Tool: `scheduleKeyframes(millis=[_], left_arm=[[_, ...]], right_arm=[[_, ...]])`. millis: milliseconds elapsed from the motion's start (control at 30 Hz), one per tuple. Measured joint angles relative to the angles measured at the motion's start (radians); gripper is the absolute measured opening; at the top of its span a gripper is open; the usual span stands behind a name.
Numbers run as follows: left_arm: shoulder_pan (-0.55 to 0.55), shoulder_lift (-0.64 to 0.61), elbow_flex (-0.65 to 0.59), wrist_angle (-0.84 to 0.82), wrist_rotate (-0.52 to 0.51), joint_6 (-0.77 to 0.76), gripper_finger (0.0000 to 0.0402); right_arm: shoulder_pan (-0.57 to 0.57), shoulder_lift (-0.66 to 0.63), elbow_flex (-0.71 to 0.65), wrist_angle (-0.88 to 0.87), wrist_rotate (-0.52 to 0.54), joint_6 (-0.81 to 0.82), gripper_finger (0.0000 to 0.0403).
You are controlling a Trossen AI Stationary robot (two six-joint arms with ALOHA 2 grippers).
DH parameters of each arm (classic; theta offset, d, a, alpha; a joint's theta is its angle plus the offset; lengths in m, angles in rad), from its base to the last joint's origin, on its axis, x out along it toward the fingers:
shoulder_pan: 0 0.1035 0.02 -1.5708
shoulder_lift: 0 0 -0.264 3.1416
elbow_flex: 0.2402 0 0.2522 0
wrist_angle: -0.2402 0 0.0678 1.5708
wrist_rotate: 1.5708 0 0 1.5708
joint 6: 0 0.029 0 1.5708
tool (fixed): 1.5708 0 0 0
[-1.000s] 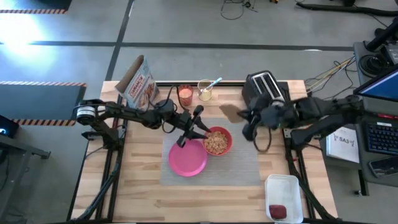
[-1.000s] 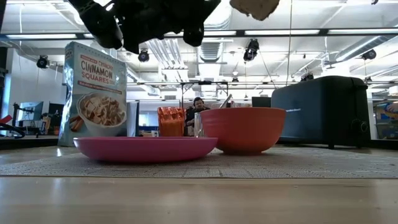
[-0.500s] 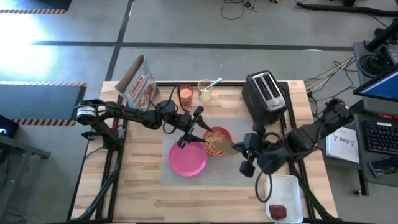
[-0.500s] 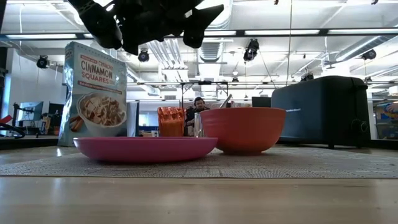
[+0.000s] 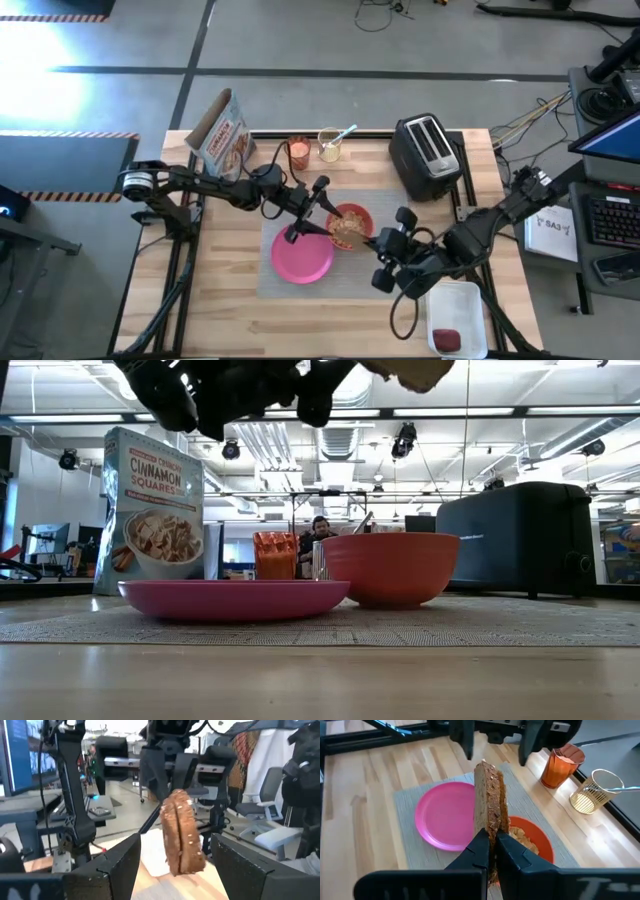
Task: Arrange a breakfast setting
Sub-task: Put the bread on the pink plate
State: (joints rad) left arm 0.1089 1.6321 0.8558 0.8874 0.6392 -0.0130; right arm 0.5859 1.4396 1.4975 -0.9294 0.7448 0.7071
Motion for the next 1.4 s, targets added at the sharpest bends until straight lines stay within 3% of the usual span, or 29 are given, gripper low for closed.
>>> scheduleKeyframes(millis=[300,500,767,900,1400], left_arm=[[0.000,-0.032,-0.002,-0.325,-0.010,0.206,0.0224],[-0.001,-0.045,-0.002,-0.320,-0.024,0.204,0.0223],[-0.007,-0.044,-0.002,-0.327,-0.023,0.193,0.0223],[-0.023,-0.043,-0.002,-0.311,0.025,0.190,0.0223],[-0.034,-0.043,-0.002,-0.277,0.044,0.187,0.0223]], right_arm=[[0.020,0.153,-0.004,0.036,-0.015,0.002,0.0009],[0.016,0.234,-0.003,0.039,0.031,-0.010,0.0009],[0.012,0.168,0.001,0.030,0.101,0.024,0.0009],[-0.003,0.158,0.001,0.030,0.141,0.009,0.0009],[-0.030,0.164,0.001,0.026,0.154,-0.018,0.0009]])
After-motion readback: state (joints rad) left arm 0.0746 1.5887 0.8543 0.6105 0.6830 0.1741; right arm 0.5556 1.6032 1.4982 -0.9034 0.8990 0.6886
